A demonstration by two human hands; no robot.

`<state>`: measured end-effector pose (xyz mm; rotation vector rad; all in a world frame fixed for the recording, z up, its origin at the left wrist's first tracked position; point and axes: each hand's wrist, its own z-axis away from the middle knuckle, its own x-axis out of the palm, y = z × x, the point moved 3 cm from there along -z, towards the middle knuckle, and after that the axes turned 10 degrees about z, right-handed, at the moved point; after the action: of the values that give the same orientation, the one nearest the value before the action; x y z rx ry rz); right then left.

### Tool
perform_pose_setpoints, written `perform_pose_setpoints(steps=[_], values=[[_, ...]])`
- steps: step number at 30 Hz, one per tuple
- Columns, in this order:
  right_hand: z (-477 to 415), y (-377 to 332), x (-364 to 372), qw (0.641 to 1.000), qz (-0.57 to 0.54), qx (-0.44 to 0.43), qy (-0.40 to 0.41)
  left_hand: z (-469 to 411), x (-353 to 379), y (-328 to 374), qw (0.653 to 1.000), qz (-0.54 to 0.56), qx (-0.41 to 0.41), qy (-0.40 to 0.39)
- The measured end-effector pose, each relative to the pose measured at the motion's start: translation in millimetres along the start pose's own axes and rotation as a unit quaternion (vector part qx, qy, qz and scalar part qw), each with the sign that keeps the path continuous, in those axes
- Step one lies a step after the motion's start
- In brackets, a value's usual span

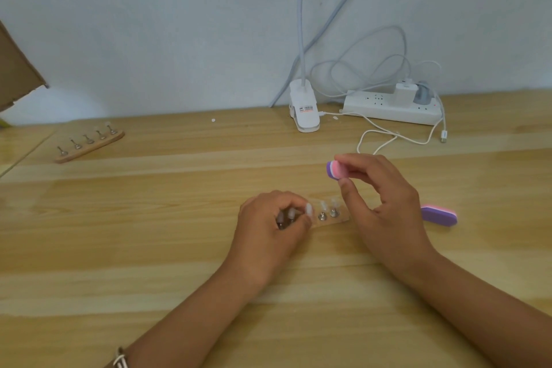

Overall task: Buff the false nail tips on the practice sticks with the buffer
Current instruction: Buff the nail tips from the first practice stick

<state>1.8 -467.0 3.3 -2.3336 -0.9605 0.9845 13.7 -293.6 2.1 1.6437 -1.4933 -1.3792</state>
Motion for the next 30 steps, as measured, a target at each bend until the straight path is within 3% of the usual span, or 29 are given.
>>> perform_pose_setpoints(steps=[6, 12, 21, 30], values=[[1, 1, -1, 1.0, 0.003, -0.002, 0.0, -2, 0, -4, 0.999, -0.047, 0.001, 0.005], [0, 3, 0, 1.0, -0.006, 0.008, 0.0, 2, 1, -9, 0.985, -0.172, 0.004, 0.005], [1, 2, 1, 1.0, -0.009, 0.016, -0.013, 8, -14, -13, 0.987, -0.155, -0.038, 0.0], [1, 1, 3, 1.0, -0.009, 0.008, -0.025, 1, -4, -4, 0.982, -0.173, 0.074, 0.003]])
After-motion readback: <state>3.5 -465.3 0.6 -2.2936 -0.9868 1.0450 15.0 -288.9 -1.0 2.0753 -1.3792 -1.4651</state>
